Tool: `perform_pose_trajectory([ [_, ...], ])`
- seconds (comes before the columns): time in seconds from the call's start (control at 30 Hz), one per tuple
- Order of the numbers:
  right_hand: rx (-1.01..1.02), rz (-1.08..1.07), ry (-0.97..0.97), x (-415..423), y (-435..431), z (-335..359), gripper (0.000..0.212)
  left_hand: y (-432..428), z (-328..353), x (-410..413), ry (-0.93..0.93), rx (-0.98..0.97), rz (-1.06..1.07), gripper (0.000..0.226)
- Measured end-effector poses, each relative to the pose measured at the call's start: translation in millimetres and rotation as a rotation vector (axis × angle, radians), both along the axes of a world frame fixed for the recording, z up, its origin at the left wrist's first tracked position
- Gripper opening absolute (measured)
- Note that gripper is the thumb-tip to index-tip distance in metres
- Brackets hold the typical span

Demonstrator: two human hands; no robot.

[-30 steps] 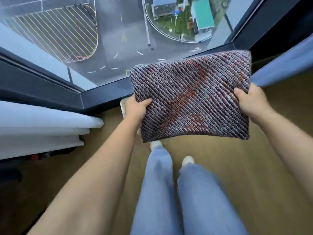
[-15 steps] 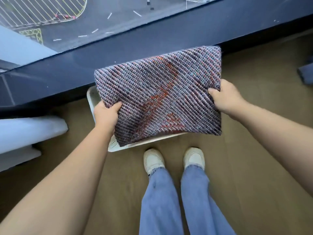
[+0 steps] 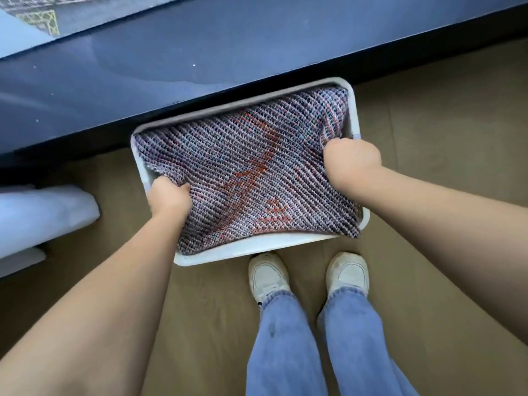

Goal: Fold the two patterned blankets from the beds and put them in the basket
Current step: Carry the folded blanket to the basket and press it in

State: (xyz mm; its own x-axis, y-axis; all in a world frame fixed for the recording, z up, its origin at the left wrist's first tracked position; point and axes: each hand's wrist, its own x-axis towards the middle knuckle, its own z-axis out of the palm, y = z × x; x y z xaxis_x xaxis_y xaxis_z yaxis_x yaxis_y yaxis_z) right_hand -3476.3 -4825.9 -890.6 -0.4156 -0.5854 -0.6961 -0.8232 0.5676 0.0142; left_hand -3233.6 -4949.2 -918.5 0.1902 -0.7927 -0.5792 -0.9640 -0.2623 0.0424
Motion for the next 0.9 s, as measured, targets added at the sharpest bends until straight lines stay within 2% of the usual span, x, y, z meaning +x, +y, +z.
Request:
perform_pose_trajectory([
  [0.17,0.077,0.095,0.052,12,-11,-37,0.028,-2,-41,4,-0.069,0.007,-0.168,0.020],
  [0.27,0.013,0.029,0.065,13,-6,-54,0.032,1,-58,6,-0.066,-0.010,-0.242,0.025],
  [0.33,-0.035,-0.010,0.042,17,1,-54,0.037,10,-55,7,0.009,-0.022,-0.213,0.037],
  [0.47,-0.077,-0.064,-0.097,27,24,-10,0.058,39,-4,10,0.120,0.007,-0.121,0.080],
  [0.6,-0.082,-0.093,-0.162,38,45,73,0.042,69,76,-13,0.148,0.118,-0.080,0.072],
  [0.67,-0.087,-0.104,-0.181,46,50,119,0.043,83,119,-32,0.213,0.193,-0.250,0.066],
  [0.73,-0.128,-0.127,-0.195,48,52,165,0.045,93,163,-56,0.268,0.208,-0.505,0.061],
  [0.8,-0.189,-0.202,-0.170,40,57,216,0.041,95,211,-81,0.291,0.178,-0.731,0.055],
  [0.9,-0.244,-0.322,-0.091,18,83,293,0.037,97,291,-119,0.278,0.079,-1.007,0.060],
])
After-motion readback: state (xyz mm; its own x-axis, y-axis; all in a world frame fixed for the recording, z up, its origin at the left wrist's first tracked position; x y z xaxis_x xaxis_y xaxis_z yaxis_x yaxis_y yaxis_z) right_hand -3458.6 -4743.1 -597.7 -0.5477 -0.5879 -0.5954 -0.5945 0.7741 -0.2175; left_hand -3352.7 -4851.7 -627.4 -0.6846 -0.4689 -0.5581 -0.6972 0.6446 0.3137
